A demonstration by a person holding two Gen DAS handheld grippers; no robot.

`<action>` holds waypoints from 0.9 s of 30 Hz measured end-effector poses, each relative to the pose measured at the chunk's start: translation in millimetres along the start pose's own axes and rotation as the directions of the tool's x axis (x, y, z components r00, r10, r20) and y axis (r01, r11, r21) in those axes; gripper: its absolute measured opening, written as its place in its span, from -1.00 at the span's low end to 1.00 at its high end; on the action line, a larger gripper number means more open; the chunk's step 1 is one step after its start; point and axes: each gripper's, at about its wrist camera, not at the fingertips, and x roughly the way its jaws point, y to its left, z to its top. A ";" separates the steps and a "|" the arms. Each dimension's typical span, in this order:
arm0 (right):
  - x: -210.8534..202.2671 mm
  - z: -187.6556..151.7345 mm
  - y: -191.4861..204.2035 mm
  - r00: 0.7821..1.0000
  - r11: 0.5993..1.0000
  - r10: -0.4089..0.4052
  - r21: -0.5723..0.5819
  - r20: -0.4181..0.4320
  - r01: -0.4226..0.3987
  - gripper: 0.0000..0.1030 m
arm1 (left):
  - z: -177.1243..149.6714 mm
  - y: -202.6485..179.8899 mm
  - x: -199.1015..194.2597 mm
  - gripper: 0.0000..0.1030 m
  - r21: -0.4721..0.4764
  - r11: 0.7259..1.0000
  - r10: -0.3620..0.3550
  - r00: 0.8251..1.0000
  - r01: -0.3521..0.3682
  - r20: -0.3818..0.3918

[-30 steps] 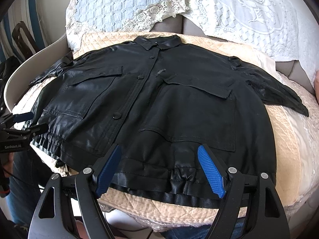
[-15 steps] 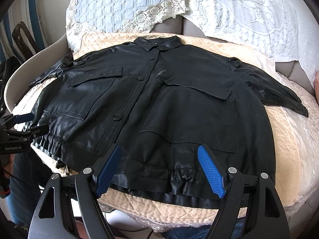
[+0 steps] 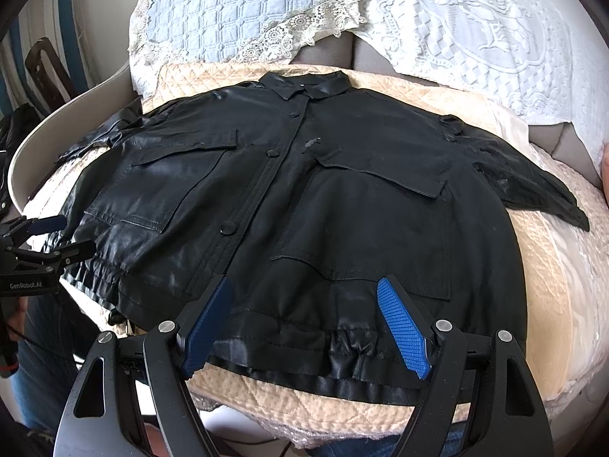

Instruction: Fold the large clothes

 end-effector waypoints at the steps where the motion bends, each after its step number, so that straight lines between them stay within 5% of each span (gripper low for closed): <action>1: 0.0 -0.5 0.1 1.000 1.000 0.002 -0.001 0.001 -0.002 0.54 | 0.1 -0.4 0.2 0.84 0.000 1.000 -0.001 1.000 0.001 0.000; 27: 26.6 19.4 11.4 0.999 0.999 0.038 -0.020 -0.008 -0.038 0.54 | 18.8 29.1 11.2 0.84 -0.074 0.996 -0.048 0.998 0.052 0.048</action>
